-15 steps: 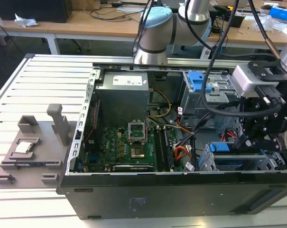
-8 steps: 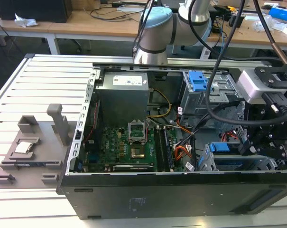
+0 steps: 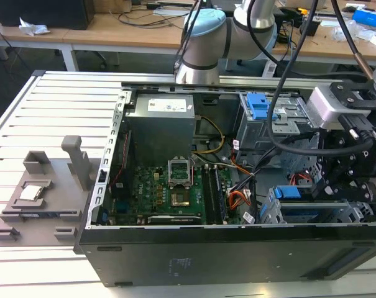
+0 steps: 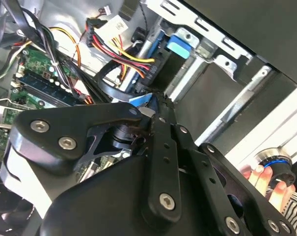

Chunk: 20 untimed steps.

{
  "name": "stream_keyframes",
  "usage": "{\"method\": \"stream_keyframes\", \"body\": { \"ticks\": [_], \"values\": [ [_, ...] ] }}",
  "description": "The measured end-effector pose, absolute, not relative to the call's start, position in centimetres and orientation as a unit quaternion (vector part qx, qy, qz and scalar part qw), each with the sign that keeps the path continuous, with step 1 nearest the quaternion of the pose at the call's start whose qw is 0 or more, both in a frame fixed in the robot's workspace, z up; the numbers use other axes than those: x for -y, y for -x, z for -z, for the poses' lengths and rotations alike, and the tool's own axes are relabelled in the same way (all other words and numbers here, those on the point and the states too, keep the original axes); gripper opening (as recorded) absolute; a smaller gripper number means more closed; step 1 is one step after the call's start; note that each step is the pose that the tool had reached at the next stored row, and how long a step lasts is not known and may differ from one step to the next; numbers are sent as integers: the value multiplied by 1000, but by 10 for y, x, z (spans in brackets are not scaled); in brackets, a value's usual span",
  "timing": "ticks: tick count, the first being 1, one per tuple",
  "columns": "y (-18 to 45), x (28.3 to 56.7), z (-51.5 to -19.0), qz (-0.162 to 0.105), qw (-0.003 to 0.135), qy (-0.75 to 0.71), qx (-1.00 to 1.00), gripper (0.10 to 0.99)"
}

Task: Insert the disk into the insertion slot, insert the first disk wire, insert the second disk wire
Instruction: 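Insert the second disk wire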

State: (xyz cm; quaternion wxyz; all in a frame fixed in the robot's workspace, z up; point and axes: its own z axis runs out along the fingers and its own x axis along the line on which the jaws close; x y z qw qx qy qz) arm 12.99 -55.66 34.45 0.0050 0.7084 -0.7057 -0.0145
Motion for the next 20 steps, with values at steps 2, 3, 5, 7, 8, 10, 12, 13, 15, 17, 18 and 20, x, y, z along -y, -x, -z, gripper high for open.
{"method": "stream_keyframes", "body": {
  "ticks": [2, 3, 5, 7, 8, 10, 12, 13, 15, 17, 18, 20],
  "values": [
    [-130, 554, -344, 15, 5, -707, 707, 106],
    [-130, 554, -344, 14, 5, -707, 707, 106],
    [-130, 554, -344, 15, 5, -706, 708, 106],
    [-130, 553, -344, 15, 5, -706, 708, 106],
    [-130, 553, -345, 15, 5, -706, 708, 106],
    [-130, 553, -352, 15, 5, -706, 708, 106],
    [-130, 553, -352, 15, 5, -706, 708, 106],
    [-130, 553, -352, 15, 5, -706, 708, 114],
    [-130, 553, -353, 15, 5, -706, 708, 239],
    [-127, 552, -353, 15, 5, -707, 707, 239],
    [-126, 551, -353, 15, 5, -708, 706, 239],
    [-124, 550, -353, 16, 4, -711, 703, 239]
  ]
}}
